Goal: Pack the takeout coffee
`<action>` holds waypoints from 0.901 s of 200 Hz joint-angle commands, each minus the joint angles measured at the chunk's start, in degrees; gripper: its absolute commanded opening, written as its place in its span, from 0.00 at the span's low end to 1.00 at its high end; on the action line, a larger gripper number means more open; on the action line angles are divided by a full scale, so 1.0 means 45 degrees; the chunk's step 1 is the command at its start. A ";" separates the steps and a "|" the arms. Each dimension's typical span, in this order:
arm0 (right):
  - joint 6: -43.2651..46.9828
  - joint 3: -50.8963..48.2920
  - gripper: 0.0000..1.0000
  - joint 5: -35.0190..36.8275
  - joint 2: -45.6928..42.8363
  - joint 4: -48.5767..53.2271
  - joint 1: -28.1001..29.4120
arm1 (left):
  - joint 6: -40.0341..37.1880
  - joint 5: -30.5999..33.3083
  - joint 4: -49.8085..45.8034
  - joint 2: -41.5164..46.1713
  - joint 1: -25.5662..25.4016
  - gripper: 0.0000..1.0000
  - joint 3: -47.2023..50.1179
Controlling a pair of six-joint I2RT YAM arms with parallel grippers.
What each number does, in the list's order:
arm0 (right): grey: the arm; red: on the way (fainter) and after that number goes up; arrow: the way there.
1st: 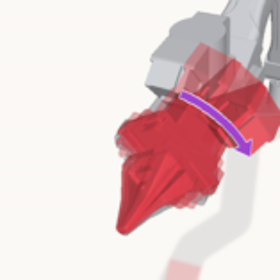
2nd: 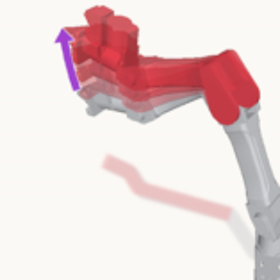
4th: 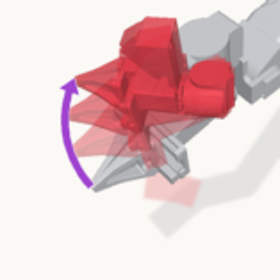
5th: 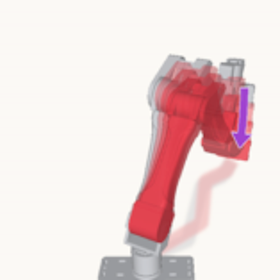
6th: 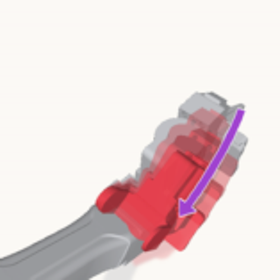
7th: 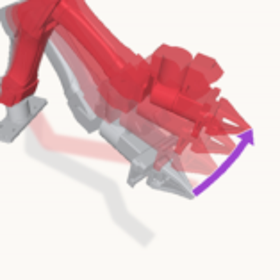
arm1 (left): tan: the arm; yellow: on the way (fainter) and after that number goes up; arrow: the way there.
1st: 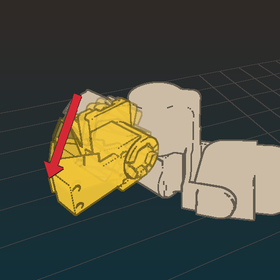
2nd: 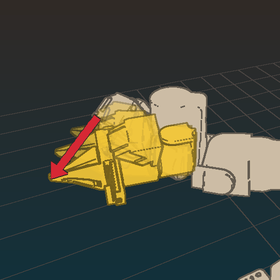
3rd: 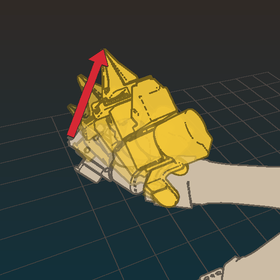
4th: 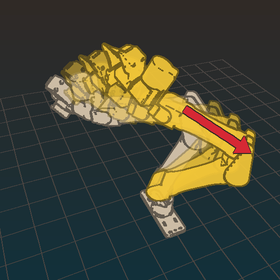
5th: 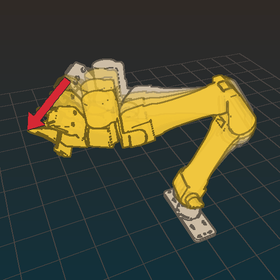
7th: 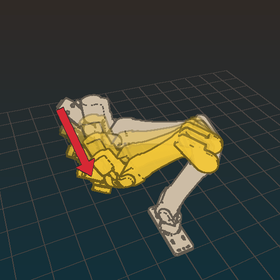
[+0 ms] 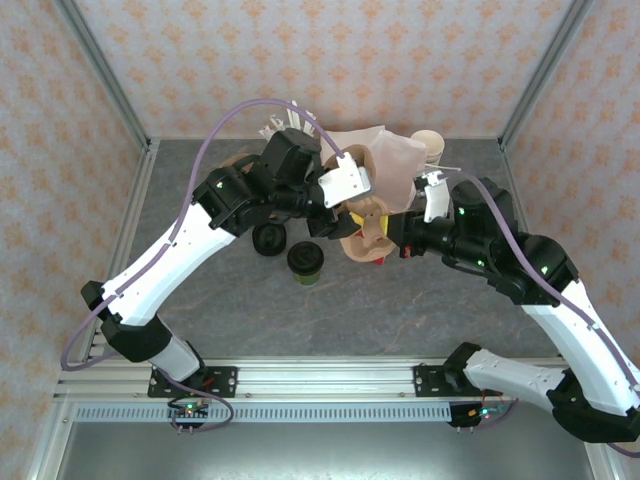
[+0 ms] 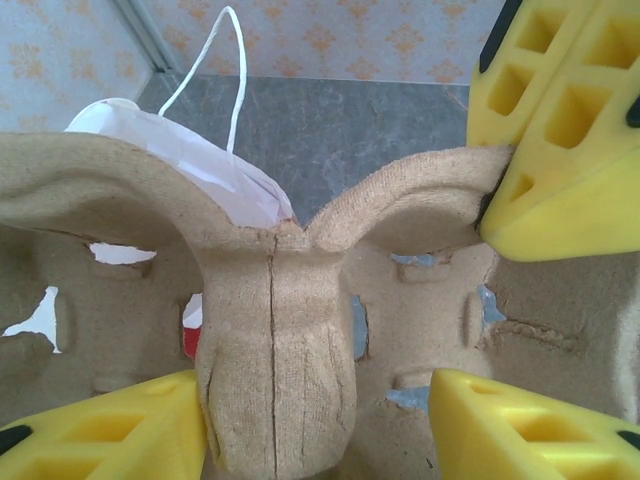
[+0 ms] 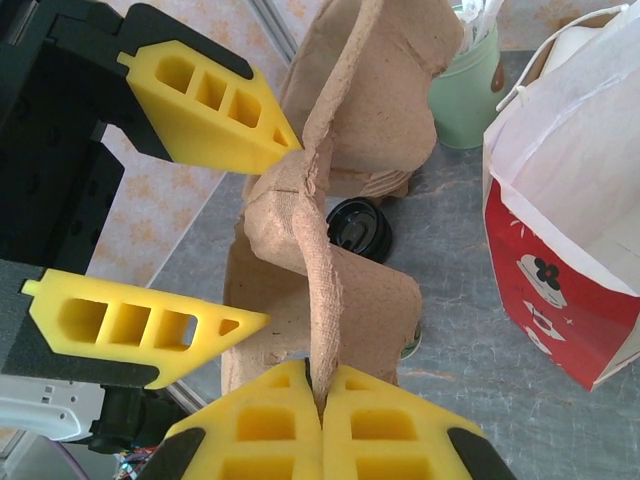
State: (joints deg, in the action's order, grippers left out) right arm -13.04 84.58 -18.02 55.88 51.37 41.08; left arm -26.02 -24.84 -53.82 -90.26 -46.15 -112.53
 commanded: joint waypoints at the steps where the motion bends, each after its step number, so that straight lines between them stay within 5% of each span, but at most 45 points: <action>1: 0.0319 -0.0015 0.00 -0.0522 0.0045 0.0126 -0.0001 | -0.0263 -0.0008 0.0362 -0.0053 -0.0262 0.59 -0.0758; 61: 0.0353 -0.0005 0.00 -0.0831 0.0044 0.0175 -0.0003 | -0.0592 0.0090 0.0193 -0.0384 -0.0279 0.66 -0.1009; 180: 0.0335 0.0225 0.00 -0.0525 -0.0003 0.0304 -0.0004 | -0.0749 0.0659 -0.0375 -0.0467 -0.0280 0.60 -0.0533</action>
State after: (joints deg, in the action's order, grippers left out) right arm -12.34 84.58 -21.02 56.40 52.56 41.08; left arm -28.60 -23.31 -53.69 -92.03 -47.27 -115.44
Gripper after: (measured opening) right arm 0.060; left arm 0.599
